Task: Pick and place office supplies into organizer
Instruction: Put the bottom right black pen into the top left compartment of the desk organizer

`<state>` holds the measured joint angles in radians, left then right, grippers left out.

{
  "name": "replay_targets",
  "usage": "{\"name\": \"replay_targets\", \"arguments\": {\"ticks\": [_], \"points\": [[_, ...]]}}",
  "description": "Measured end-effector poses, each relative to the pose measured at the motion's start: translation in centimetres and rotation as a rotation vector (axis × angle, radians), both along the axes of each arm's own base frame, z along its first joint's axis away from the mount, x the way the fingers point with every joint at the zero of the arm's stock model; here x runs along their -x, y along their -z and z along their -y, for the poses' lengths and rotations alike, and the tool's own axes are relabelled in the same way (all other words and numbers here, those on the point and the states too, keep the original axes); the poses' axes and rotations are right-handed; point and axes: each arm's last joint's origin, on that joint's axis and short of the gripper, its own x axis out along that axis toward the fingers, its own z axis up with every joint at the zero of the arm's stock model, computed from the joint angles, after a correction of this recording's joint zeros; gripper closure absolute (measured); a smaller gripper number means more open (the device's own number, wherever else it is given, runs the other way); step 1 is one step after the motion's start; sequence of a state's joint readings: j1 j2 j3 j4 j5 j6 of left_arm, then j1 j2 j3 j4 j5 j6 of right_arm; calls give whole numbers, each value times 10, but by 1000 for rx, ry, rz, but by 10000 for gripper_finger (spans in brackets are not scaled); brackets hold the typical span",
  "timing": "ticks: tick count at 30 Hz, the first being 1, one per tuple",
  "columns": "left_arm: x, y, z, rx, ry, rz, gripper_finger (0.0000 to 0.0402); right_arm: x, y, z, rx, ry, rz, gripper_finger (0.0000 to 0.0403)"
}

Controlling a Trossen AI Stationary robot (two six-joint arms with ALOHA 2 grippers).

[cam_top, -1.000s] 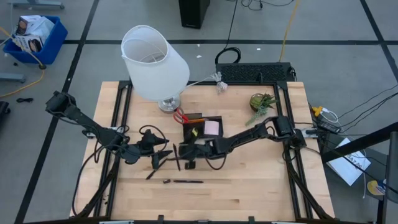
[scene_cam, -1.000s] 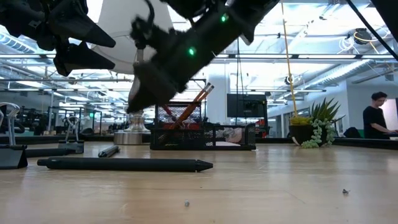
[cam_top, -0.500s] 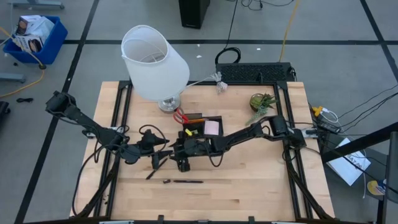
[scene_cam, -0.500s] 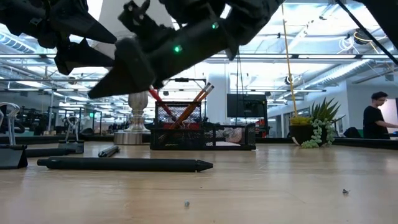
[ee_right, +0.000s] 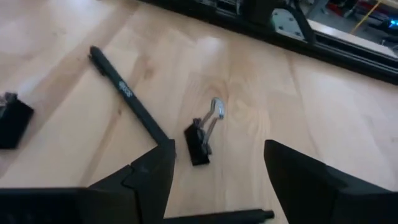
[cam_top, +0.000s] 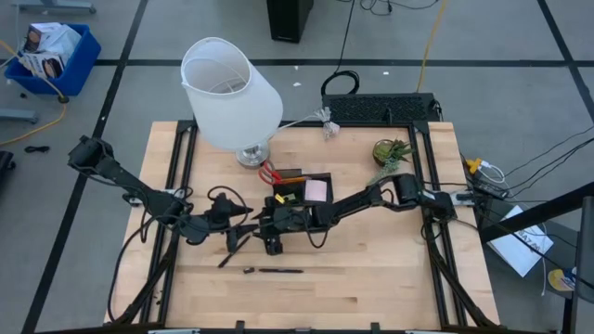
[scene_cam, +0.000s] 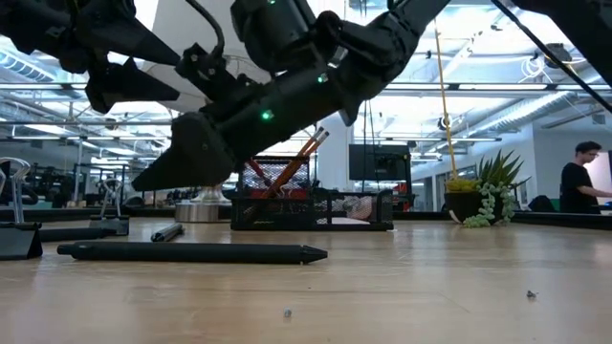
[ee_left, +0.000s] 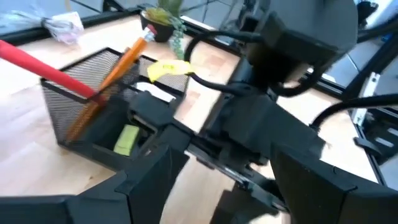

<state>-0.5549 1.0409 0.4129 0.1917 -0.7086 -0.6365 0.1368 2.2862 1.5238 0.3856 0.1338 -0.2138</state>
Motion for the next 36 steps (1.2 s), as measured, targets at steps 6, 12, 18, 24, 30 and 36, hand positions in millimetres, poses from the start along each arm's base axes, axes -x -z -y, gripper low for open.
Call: {"name": "replay_targets", "arguments": {"ticks": [6,12,18,24,30,36], "points": [[0,0,3,9,52,-11,128,16,-10,-1,46,83,-188,167],[2,0,4,-5,50,-10,128,41,-32,-27,-1,89,-350,174],[1,0,4,-10,48,-9,128,58,-47,-80,-69,-56,-347,176],[1,0,4,5,42,-6,128,80,-36,-128,19,-68,-371,177],[1,0,4,5,42,-6,128,96,-33,-157,107,-37,-259,177],[1,0,4,7,41,-6,128,117,0,-157,78,-60,-183,177]]}}
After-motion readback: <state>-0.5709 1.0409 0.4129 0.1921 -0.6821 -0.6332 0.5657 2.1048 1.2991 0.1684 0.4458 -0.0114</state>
